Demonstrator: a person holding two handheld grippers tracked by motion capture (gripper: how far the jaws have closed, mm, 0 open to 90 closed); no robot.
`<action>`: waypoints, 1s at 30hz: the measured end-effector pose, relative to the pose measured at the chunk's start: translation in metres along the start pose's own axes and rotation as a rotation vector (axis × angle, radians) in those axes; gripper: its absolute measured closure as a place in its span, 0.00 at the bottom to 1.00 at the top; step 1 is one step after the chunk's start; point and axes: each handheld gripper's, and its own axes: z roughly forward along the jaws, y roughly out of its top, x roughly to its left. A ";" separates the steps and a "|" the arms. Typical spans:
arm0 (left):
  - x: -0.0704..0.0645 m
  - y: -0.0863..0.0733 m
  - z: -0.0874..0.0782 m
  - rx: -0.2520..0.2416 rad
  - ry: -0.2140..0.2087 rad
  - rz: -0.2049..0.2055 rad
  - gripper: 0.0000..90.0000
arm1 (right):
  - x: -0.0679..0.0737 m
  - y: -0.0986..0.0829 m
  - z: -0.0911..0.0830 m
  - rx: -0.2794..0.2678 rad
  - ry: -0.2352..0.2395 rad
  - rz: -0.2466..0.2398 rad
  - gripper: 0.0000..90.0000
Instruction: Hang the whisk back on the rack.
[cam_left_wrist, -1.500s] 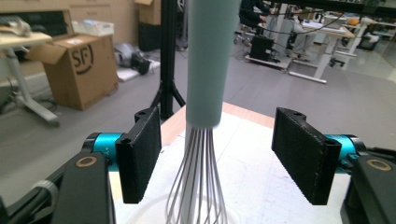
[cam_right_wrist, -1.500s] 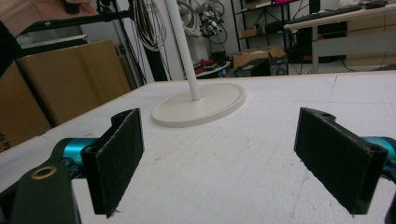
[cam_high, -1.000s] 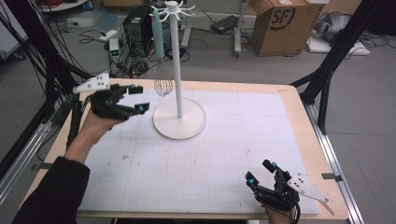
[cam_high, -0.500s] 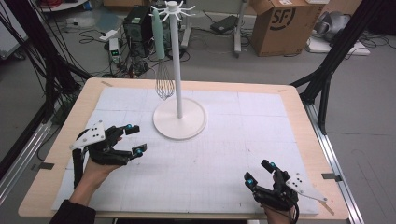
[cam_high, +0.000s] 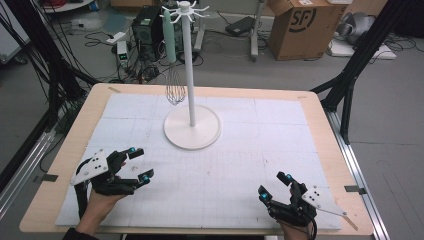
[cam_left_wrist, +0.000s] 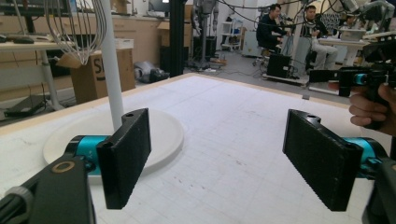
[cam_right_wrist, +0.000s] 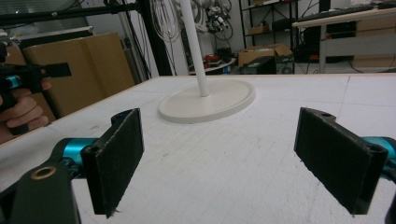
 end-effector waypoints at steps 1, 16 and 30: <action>-0.001 -0.003 0.000 0.005 -0.002 -0.008 0.26 | 0.000 0.000 0.000 0.002 0.000 0.000 0.16; -0.009 -0.024 -0.005 0.015 0.042 -0.022 0.21 | 0.007 -0.004 0.030 0.117 -0.013 -0.107 0.16; -0.011 -0.037 -0.010 0.070 0.089 0.030 0.22 | 0.008 -0.001 0.046 0.124 -0.016 -0.119 0.16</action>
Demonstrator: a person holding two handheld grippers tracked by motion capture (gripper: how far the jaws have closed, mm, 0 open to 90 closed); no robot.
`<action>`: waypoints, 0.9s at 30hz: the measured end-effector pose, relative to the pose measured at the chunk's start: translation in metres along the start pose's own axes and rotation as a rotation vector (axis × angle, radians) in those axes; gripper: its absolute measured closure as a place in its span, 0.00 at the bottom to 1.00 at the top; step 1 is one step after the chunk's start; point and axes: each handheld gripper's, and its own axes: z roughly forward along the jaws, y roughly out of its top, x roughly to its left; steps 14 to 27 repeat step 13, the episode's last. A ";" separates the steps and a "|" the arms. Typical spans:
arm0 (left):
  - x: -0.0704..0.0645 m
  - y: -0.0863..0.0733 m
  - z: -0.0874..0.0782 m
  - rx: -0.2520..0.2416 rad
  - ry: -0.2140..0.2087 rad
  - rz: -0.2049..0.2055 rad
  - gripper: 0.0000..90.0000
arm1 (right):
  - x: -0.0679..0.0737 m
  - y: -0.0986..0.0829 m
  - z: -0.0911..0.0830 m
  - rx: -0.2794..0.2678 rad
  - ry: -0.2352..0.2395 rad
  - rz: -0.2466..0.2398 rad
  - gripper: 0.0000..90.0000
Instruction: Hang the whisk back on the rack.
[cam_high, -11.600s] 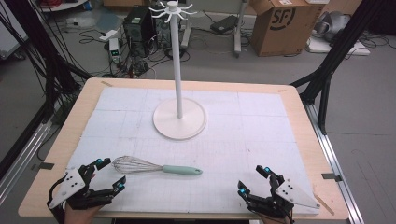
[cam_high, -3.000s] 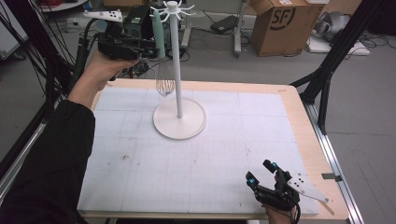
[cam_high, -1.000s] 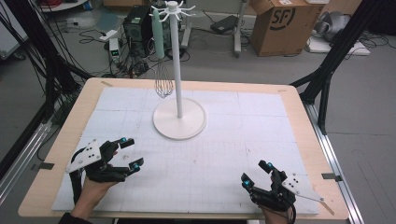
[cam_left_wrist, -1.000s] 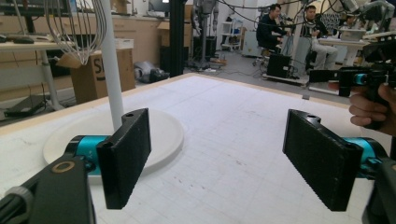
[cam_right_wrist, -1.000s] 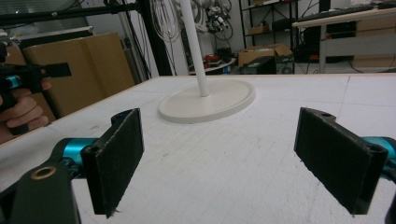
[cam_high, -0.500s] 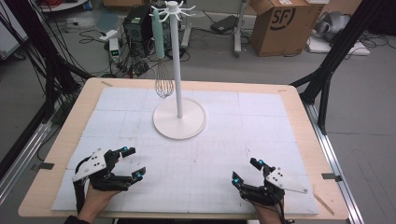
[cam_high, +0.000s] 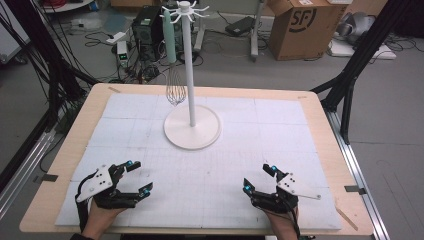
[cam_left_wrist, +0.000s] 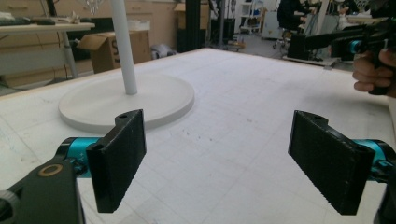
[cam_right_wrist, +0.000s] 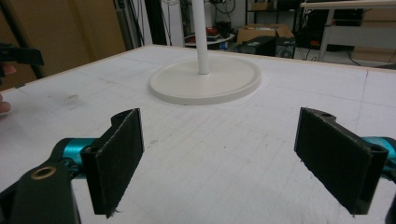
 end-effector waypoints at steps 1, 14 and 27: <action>0.001 -0.001 0.001 0.002 -0.001 -0.005 0.22 | 0.000 0.000 0.000 -0.001 0.000 0.000 0.16; 0.003 -0.001 0.000 -0.017 0.004 -0.015 0.21 | 0.001 0.000 -0.001 -0.004 0.007 -0.004 0.16; 0.003 -0.001 0.000 -0.017 0.004 -0.015 0.21 | 0.001 0.000 -0.001 -0.004 0.007 -0.004 0.16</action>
